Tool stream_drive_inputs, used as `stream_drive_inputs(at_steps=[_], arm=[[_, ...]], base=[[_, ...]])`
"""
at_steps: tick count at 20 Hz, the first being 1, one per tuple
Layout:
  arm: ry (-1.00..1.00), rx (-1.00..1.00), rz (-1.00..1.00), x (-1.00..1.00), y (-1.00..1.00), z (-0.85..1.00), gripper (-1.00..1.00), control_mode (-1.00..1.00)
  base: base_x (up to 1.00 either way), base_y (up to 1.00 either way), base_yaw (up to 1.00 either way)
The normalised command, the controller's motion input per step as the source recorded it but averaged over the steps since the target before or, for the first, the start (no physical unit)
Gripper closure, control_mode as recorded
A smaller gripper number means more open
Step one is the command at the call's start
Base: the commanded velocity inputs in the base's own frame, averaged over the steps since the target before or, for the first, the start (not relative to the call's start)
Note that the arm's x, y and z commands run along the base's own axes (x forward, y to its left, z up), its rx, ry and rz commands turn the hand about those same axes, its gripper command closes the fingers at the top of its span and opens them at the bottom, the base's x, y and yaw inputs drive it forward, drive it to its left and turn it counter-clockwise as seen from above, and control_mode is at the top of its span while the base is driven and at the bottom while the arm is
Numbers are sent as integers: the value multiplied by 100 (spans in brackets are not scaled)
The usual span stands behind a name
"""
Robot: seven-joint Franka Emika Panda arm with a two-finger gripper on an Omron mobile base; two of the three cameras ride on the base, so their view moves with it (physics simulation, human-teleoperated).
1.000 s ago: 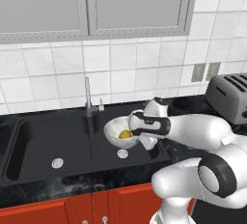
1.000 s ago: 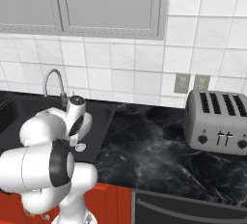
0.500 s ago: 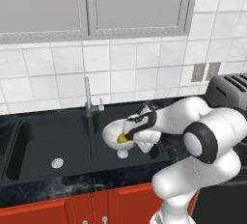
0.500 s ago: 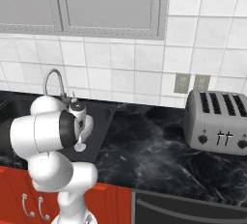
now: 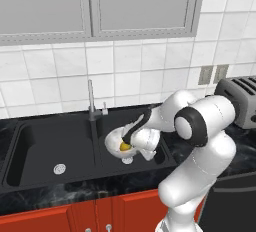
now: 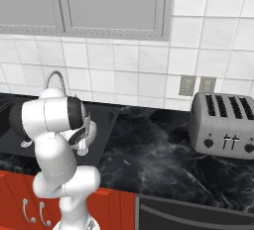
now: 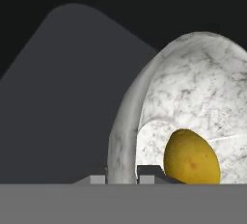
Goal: Pick the lemon from the cabinet and place it in the bowl. Then pick the bowl and place it in the sink. Then turn on the sink facuet.
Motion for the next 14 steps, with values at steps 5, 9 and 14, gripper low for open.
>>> stream_drive_inputs(at_steps=[5,9,14], arm=[[0,0,2,13,0,-35,100,-100],[0,0,1,11,0,-27,100,-100],[0,0,1,11,0,-26,100,-100]], base=[[0,0,0],[0,0,0],[0,0,0]])
